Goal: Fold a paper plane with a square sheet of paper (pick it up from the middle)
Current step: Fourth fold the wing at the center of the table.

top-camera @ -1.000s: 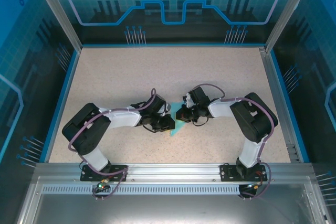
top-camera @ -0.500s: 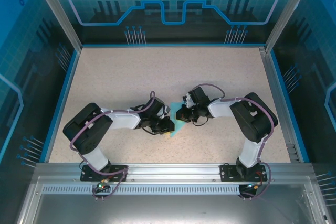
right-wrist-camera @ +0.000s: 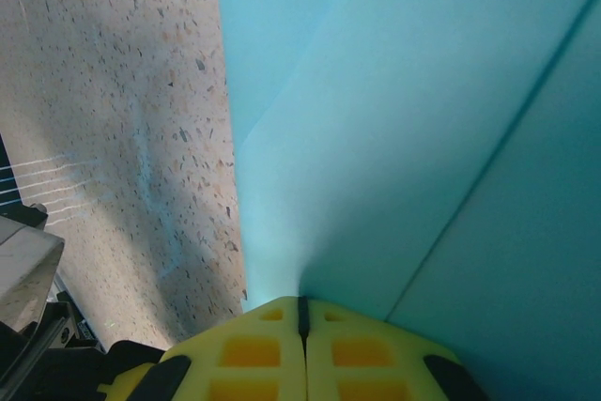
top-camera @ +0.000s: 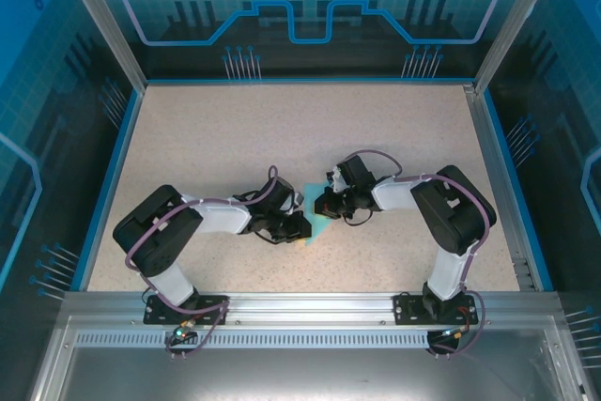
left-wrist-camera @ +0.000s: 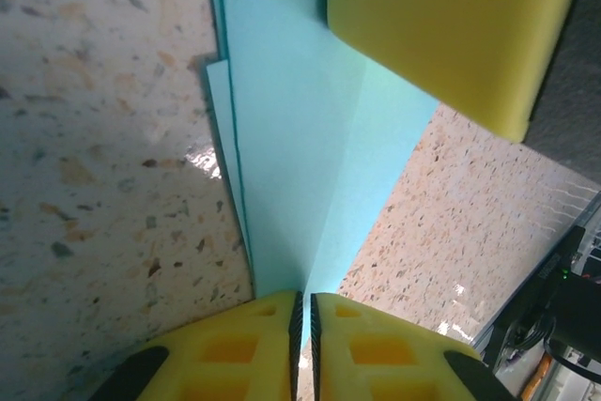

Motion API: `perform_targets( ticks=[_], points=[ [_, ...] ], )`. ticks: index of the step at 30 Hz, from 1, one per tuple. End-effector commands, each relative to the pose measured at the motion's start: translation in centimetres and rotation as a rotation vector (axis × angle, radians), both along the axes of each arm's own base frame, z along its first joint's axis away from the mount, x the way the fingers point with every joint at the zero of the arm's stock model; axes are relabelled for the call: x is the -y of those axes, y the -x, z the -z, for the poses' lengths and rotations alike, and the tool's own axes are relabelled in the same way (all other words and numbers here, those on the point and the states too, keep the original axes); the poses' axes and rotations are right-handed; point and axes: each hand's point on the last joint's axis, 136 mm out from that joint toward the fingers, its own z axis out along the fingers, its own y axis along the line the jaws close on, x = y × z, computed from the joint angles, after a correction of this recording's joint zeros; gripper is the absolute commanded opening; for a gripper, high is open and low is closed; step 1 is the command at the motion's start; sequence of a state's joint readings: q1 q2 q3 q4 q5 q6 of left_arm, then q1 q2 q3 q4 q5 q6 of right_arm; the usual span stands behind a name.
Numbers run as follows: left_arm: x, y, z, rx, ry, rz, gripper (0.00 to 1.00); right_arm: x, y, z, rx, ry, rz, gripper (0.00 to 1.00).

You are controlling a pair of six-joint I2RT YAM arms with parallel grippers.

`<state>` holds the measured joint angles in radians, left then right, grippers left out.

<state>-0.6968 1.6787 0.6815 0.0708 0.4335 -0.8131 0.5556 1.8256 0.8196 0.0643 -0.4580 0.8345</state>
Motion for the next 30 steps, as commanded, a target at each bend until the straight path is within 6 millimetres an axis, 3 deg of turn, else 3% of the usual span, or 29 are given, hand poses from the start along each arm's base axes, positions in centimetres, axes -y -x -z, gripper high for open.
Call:
perform_targets(
  ticks=[1, 15, 22, 30],
  points=[
    [-1.2, 4.0, 2.2, -0.117, -0.071, 0.056, 0.12, 5.3, 4.1, 7.1, -0.178, 0.291, 0.06, 0.05],
    [-2.7, 7.5, 3.4, -0.171, -0.155, 0.099, 0.06, 5.7, 4.4, 7.6, -0.199, 0.318, 0.071, 0.05],
    [-3.5, 8.0, 3.6, -0.178, -0.17, 0.078, 0.04, 5.7, 4.3, 7.7, -0.198, 0.322, 0.074, 0.05],
    [-3.7, 7.8, 2.6, -0.142, -0.162, 0.071, 0.03, 6.0, 4.2, 7.9, -0.205, 0.336, 0.087, 0.05]
  ],
)
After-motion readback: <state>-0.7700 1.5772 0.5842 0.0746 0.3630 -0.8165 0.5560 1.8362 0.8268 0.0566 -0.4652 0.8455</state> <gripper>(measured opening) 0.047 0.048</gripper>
